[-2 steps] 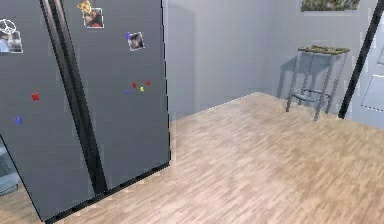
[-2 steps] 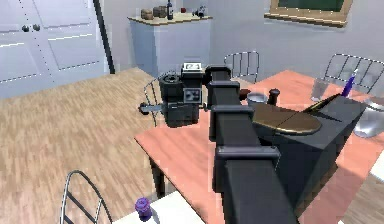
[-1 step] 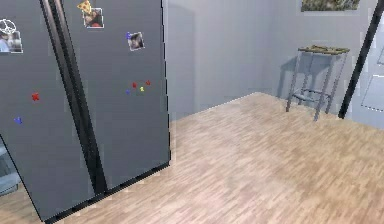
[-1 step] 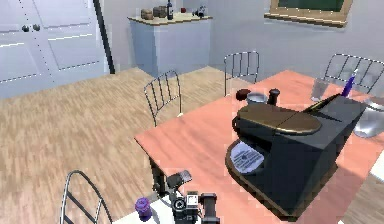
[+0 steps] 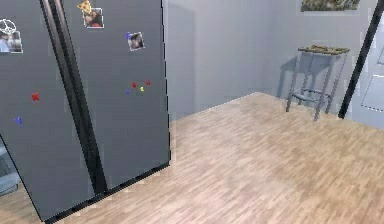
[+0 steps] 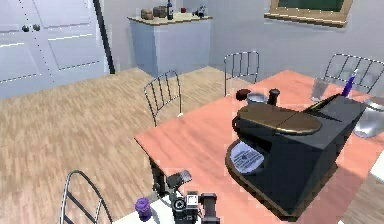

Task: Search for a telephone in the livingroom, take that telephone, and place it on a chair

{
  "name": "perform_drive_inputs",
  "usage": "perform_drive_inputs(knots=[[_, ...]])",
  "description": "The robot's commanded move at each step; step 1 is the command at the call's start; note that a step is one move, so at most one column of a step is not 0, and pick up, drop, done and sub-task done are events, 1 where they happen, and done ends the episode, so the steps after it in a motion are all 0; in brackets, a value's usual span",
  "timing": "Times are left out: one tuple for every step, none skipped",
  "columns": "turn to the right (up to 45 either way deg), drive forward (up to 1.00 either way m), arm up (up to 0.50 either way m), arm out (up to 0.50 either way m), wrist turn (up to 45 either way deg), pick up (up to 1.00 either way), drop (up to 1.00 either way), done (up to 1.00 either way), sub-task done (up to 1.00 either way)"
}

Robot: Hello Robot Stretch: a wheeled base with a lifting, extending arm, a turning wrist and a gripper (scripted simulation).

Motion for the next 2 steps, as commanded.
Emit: perform_drive_inputs(knots=[[0.0,0.00,0.00,0.00,0.0,0.00,1.00,0.00,0.00],[0.0,0.00,0.10,0.00,0.0,0.00,0.00,0.00,0.00]])
